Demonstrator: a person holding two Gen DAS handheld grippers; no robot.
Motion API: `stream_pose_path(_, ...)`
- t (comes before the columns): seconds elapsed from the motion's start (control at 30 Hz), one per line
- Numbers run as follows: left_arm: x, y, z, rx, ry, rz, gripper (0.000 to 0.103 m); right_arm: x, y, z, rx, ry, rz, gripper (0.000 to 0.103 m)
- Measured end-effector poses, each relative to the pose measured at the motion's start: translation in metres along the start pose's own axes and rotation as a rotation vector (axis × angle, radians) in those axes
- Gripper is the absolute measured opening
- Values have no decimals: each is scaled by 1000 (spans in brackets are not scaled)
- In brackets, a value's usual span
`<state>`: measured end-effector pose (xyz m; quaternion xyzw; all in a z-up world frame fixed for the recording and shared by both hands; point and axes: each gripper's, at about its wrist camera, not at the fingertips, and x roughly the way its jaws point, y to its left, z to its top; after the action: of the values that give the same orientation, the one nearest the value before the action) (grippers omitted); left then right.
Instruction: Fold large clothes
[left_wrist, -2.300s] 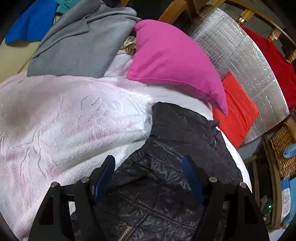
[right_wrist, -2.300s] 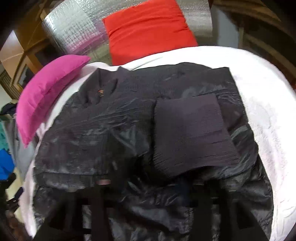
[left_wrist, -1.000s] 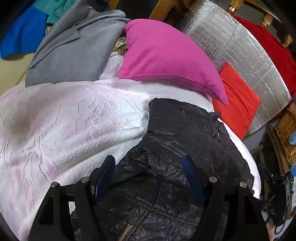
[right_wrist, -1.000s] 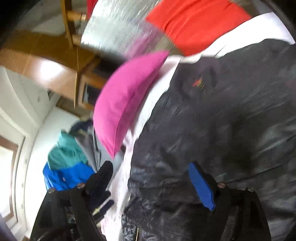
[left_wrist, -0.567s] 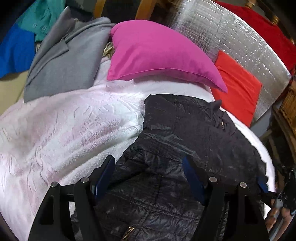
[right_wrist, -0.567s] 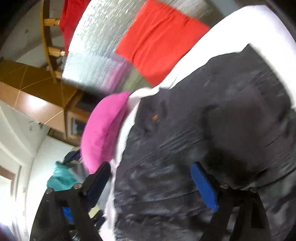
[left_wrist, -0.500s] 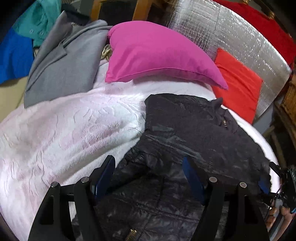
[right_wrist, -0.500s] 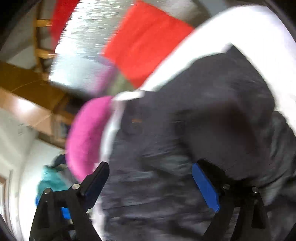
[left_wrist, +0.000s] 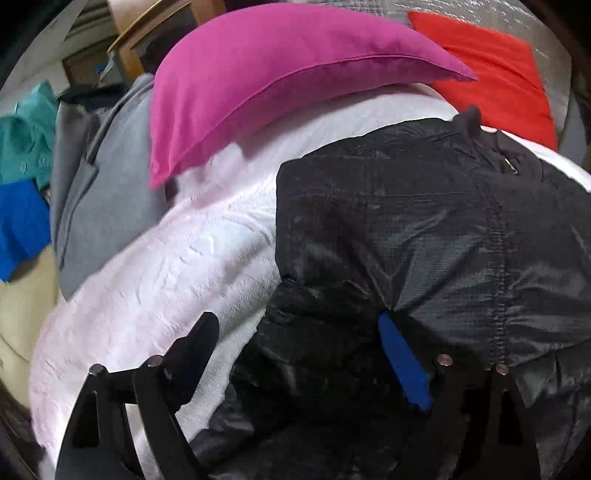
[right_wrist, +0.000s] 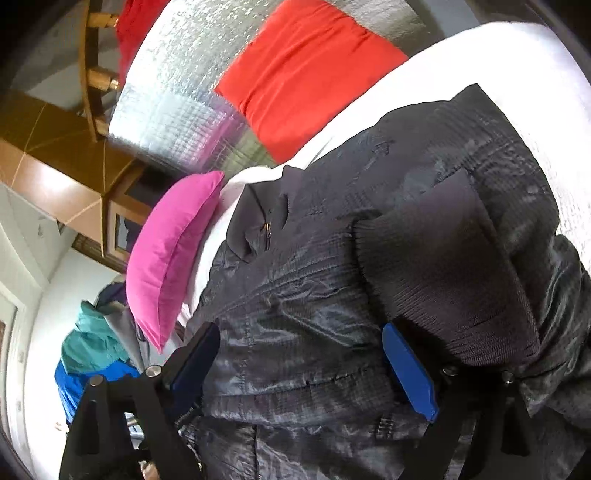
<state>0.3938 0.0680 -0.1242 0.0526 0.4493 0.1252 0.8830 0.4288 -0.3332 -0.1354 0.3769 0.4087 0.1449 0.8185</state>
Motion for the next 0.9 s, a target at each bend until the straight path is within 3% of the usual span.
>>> stream_pose_path(0.07, -15, 8, 5, -7, -10, -24, 89, -3, 5, 2, 5, 8, -27, 92)
stream_pose_path(0.13, -34, 21, 12, -46, -81, -77, 89, -9, 16, 5, -16, -9, -23, 92)
stream_pose_path(0.2, -42, 30, 14, -62, -126, -81, 89, -20, 30, 9, -59, -59, 7, 92)
stream_pose_path(0.3, -21, 31, 16, -44, -78, -51, 89, -19, 30, 20, -76, -90, -47, 95)
stream_pose_path(0.33, -6, 29, 12, -35, -34, -12, 89, -10, 21, 22, -57, -67, -85, 95)
stream_pose_path(0.4, 14, 33, 5, -40, 1, -22, 89, 10, 1, 21, -40, 2, -139, 95)
stream_pose_path(0.57, 11, 37, 3, -40, -6, -29, 89, 18, 22, 9, -228, 20, -231, 95)
stream_pose_path(0.73, -23, 71, 5, -127, -77, -67, 89, -22, 36, -4, -263, -32, -214, 95)
stream_pose_path(0.9, -28, 90, -11, -165, -51, -108, 89, -50, 27, -23, -278, -42, -217, 95)
